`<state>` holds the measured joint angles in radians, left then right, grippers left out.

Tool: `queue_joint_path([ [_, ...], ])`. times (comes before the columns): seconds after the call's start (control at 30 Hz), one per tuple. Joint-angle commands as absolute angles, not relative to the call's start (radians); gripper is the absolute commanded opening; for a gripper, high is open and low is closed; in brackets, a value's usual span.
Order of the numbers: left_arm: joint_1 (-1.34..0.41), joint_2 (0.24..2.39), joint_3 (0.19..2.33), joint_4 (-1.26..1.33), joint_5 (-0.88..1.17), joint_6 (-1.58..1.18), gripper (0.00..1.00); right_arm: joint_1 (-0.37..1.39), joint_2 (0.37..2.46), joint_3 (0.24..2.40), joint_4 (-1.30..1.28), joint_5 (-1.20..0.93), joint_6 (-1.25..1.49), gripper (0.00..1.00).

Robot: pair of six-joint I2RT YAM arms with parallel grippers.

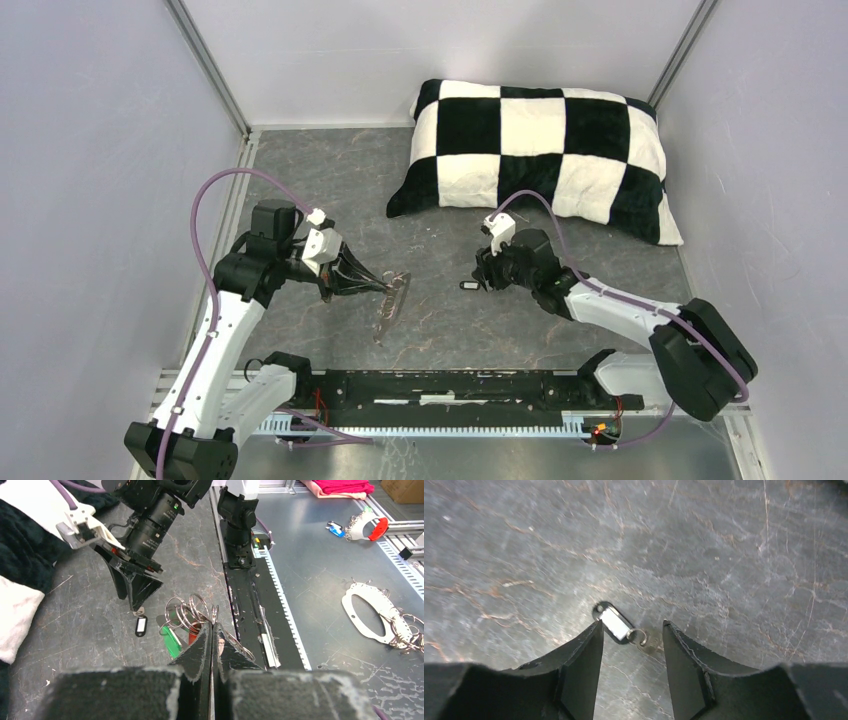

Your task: Put the keys on the keyring

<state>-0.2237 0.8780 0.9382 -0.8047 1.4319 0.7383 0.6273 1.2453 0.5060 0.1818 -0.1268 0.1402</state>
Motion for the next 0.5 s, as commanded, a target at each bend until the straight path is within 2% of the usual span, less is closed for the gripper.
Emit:
queue_joint_path([
  [0.0, -0.217, 0.879, 0.974, -0.767, 1.450, 0.690, 0.02, 0.606, 1.285, 0.477, 0.217, -0.136, 0.052, 0.52],
  [0.23, -0.217, 0.884, 0.974, -0.765, 1.451, 0.693, 0.02, 0.597, 1.330, 0.503, 0.152, -0.195, -0.066, 0.49],
  [0.47, -0.216, 0.878, 0.970, -0.764, 1.451, 0.701, 0.02, 0.597, 1.394, 0.507, 0.168, -0.200, -0.020, 0.52],
])
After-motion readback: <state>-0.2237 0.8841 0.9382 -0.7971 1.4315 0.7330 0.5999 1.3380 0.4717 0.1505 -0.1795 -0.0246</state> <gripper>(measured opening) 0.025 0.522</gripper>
